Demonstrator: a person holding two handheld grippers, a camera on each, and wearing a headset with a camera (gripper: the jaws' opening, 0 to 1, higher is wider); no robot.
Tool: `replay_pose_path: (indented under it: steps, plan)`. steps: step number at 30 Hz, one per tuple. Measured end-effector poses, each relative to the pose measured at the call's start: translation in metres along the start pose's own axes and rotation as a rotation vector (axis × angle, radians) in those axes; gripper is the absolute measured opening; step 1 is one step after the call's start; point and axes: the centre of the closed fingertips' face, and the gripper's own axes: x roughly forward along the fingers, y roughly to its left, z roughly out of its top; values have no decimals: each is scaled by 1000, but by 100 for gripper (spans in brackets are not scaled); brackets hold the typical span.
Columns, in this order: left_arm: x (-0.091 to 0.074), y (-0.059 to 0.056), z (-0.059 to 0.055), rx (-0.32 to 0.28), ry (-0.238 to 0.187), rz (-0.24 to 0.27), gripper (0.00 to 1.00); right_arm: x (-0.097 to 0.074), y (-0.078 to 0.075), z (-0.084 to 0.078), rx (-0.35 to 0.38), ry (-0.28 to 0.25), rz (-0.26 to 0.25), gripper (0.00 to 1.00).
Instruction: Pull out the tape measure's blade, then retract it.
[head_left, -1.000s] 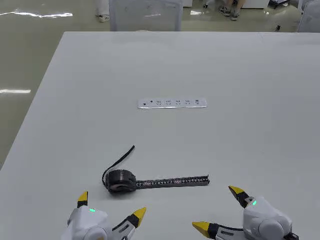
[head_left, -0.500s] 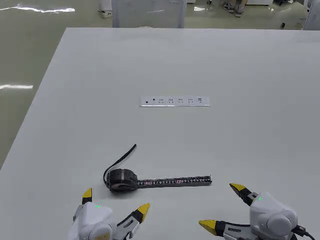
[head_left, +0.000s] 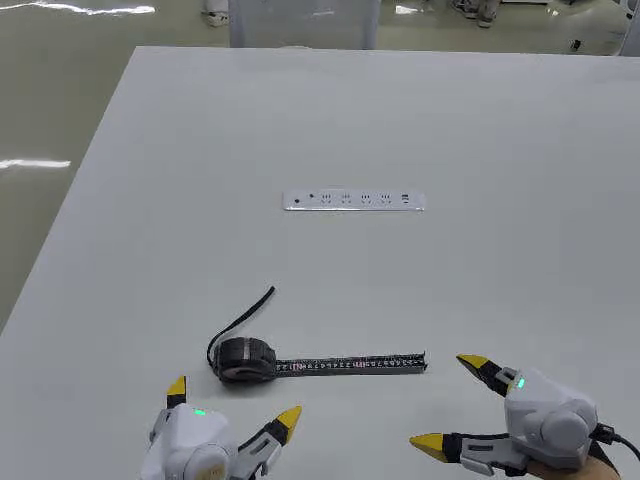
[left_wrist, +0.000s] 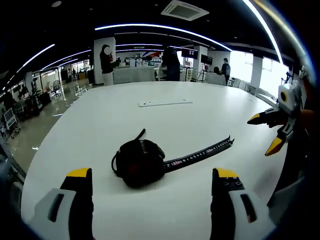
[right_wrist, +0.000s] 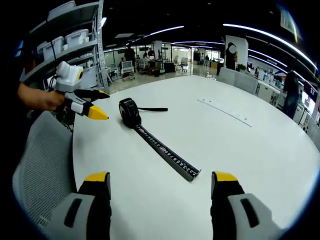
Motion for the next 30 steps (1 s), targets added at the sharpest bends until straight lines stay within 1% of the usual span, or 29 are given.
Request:
replay_pose_path:
  steps: [5,9,13,15,18,21,24,30]
  plan:
    - [3,1,0,-12,-6,7,99,3,-7,-1,-29,4,26,82]
    - [7,-2,-2,-20,4,3,99,4,-13,-4,-38,10,36,80]
    - [13,-3,-1,-27,5,9,98,6,-20,-9,-59,11,49,75]
    - [16,-4,0,-24,-1,14,98,7,-21,-7,-66,3,69,74]
    - [20,-4,3,-32,-10,20,97,8,-24,-4,-94,-14,80,69]
    - [25,-4,4,-31,-14,24,95,11,-29,-2,-98,-27,90,67]
    - [28,-3,5,-35,-12,32,93,14,-32,-3,-114,-25,109,66]
    - [36,-1,0,-49,3,37,90,20,-37,-6,-143,-11,137,61]
